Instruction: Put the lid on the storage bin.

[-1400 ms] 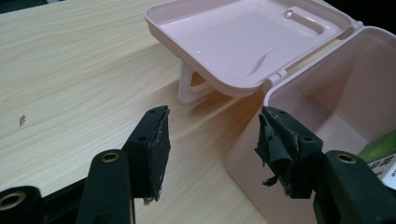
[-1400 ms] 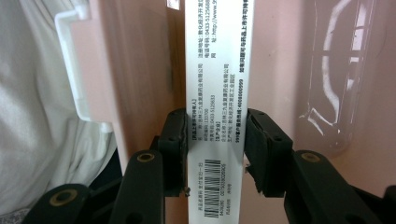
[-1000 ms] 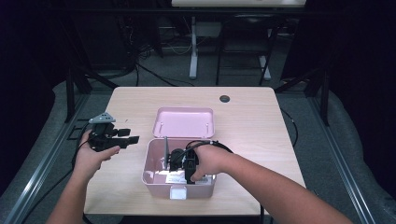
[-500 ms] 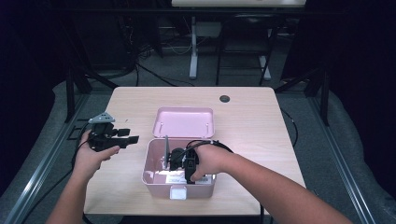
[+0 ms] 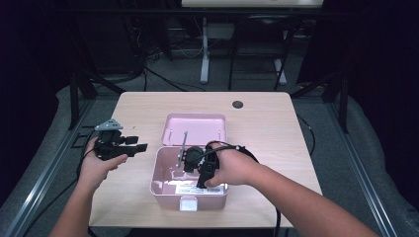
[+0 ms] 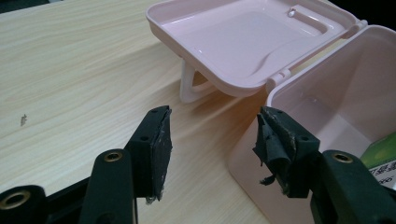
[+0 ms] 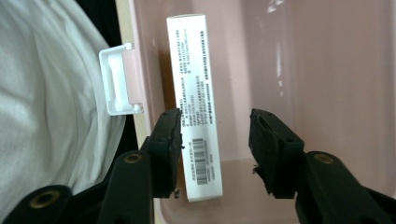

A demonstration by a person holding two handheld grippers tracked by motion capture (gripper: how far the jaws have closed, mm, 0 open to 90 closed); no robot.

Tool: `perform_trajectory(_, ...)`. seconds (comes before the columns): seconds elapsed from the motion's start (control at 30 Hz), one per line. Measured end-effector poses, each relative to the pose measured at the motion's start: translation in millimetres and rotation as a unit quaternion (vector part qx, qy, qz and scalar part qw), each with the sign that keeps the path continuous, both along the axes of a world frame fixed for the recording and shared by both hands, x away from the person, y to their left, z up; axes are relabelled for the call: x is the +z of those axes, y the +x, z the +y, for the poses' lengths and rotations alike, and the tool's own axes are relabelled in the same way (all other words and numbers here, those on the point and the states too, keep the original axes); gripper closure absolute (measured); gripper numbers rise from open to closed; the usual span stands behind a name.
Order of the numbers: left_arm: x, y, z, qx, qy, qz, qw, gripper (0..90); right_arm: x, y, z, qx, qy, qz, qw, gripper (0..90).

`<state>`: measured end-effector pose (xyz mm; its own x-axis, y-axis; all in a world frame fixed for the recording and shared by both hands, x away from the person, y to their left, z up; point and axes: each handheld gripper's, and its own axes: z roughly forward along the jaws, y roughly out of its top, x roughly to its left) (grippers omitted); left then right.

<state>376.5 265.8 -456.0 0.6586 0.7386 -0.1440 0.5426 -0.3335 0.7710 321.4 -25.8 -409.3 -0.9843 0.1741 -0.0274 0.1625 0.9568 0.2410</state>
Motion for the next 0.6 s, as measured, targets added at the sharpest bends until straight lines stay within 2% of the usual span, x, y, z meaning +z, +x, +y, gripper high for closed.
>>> perform_trajectory(0.07, -0.1, -0.9, -2.7, -0.005, -0.002, 0.005, 1.0, 46.6, 6.1, -1.7, -6.9, -0.013, 0.013, -0.014, 0.9997, 51.2)
perform_trajectory(0.17, 1.2, -3.0, -5.5, -0.009, -0.002, 0.005, 1.0, 48.5, 10.7, -1.8, -17.6, -0.04, 0.042, -0.016, 0.9982, 47.5)
perform_trajectory(0.27, 2.3, -3.4, -7.1, -0.012, -0.003, 0.006, 0.9999, 50.9, 8.0, -1.3, -28.0, -0.071, 0.074, -0.017, 0.9946, 44.6)
perform_trajectory(0.33, 1.9, -3.0, -8.7, -0.014, 0.0, 0.005, 0.9999, 50.9, 4.5, -0.1, -34.2, -0.084, 0.086, -0.021, 0.9925, 43.6)
perform_trajectory(0.43, 1.3, -3.4, -11.9, -0.019, -0.006, 0.009, 0.9998, 50.8, -1.0, 2.6, -41.2, -0.106, 0.106, -0.015, 0.9886, 40.4)
perform_trajectory(0.53, 1.6, -4.8, -14.7, -0.022, -0.011, 0.012, 0.9996, 50.7, -4.6, 6.1, -48.3, -0.121, 0.132, -0.013, 0.9837, 37.6)
perform_trajectory(0.6, 1.8, -5.5, -17.1, -0.027, -0.012, 0.015, 0.9995, 50.9, -5.6, 8.0, -51.8, -0.127, 0.14, -0.021, 0.9818, 36.1)
